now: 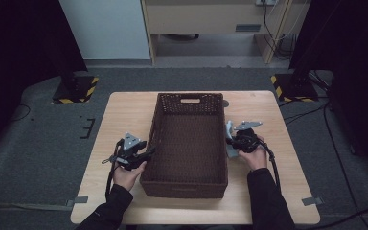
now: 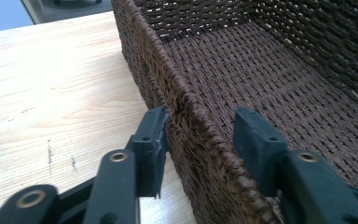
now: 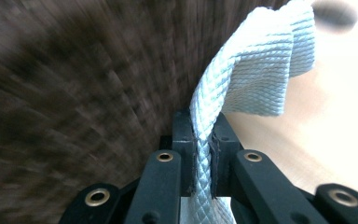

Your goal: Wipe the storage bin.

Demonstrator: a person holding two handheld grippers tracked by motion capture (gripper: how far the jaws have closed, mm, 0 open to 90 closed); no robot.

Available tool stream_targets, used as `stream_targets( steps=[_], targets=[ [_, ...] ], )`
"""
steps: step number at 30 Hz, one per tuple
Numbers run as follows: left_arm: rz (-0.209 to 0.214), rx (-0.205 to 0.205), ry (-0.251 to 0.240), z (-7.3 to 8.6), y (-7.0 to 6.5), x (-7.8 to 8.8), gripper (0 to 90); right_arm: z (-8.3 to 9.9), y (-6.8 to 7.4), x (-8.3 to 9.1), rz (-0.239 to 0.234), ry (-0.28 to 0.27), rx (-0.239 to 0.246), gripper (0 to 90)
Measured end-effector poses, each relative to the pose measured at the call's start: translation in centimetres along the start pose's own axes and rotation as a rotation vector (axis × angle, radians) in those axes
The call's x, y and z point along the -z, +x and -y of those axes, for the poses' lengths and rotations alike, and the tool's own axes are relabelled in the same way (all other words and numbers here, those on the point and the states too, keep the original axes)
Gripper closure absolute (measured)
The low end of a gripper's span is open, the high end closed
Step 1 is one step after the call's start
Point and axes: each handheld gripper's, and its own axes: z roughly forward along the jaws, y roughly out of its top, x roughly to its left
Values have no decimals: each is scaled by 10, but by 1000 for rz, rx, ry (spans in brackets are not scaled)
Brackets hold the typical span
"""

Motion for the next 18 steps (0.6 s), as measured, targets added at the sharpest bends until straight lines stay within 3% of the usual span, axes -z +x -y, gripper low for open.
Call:
stream_targets(
  steps=[4, 7, 9, 12, 18],
  targets=[
    [30, -11, -5, -1, -1, 6, 486, -16, 2, 31, -13, -123, 25, 841],
    [29, -55, 19, 2, -5, 10, 493, -23, 8, 44, -24, -152, 51, 841],
    [30, -73, 33, 5, -6, 11, 511, -22, 10, 43, -20, -133, 72, 841],
    [40, -60, 36, 8, -6, 12, 524, -13, 9, 36, -16, -93, 63, 841],
    [45, -51, 29, 8, -8, 11, 611, 13, 7, 10, -5, 39, 23, 840]
  ],
)
